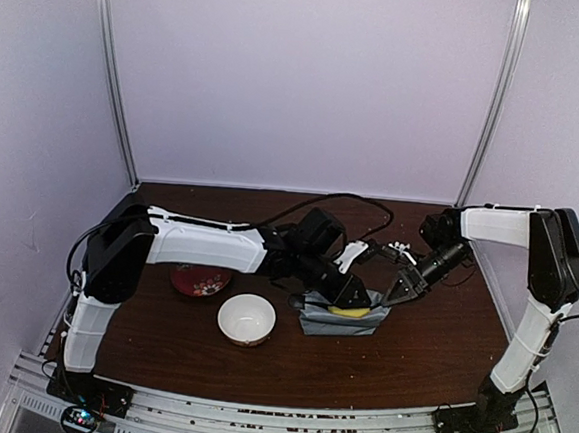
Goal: Sort the hair-cutting tools
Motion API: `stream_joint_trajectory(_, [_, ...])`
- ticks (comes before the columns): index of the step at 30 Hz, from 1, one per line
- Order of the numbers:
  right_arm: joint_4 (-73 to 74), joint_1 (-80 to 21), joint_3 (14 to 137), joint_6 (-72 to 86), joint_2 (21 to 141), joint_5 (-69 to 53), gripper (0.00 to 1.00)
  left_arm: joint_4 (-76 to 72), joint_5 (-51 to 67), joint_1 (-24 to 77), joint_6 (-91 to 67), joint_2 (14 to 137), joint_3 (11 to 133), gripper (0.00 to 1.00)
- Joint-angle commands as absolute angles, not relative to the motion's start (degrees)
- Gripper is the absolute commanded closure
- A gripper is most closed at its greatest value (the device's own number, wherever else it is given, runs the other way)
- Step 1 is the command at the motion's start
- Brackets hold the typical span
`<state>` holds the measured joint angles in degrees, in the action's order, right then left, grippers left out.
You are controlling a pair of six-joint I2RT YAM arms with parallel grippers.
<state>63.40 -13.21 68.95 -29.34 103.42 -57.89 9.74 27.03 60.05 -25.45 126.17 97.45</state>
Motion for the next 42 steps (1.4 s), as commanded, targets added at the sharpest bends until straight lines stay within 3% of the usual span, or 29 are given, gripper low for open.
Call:
stream_joint_trajectory(1, [62.5,-14.6,69.6,-27.9,104.0,-55.8,0.73,6.6,27.6,59.7,-26.5,126.0,96.2,0.79])
stream_joint_trajectory(7, [62.9,-14.6,69.7,-28.1,103.9,-56.4,0.94,5.9,27.5,59.7,-26.7,125.9,95.9,0.79])
stream_joint_trajectory(10, [64.5,-14.6,70.0,-29.8,104.1,-57.9,1.00,5.1,27.4,59.7,-26.9,126.2,96.1,0.78])
stream_joint_trajectory(18, [68.8,-14.5,71.2,-35.0,104.0,-62.5,1.00,3.3,29.6,59.7,-28.7,130.0,99.2,0.70])
stream_joint_trajectory(27, [69.8,-14.6,71.5,-36.2,104.0,-63.1,1.00,1.3,32.3,59.7,-30.1,132.2,100.9,0.71])
stream_joint_trajectory(36, [69.7,-14.6,71.5,-36.4,104.0,-62.8,1.00,-0.3,33.2,59.6,-30.9,132.9,101.3,0.83])
stream_joint_trajectory(39, [69.7,-14.5,71.5,-36.4,103.9,-62.3,1.00,-3.2,35.0,59.4,-30.9,132.2,100.0,0.96])
stream_joint_trajectory(42, [69.9,-14.5,71.9,-36.4,103.6,-62.2,0.92,-4.8,35.3,59.2,-30.7,131.1,98.4,1.00])
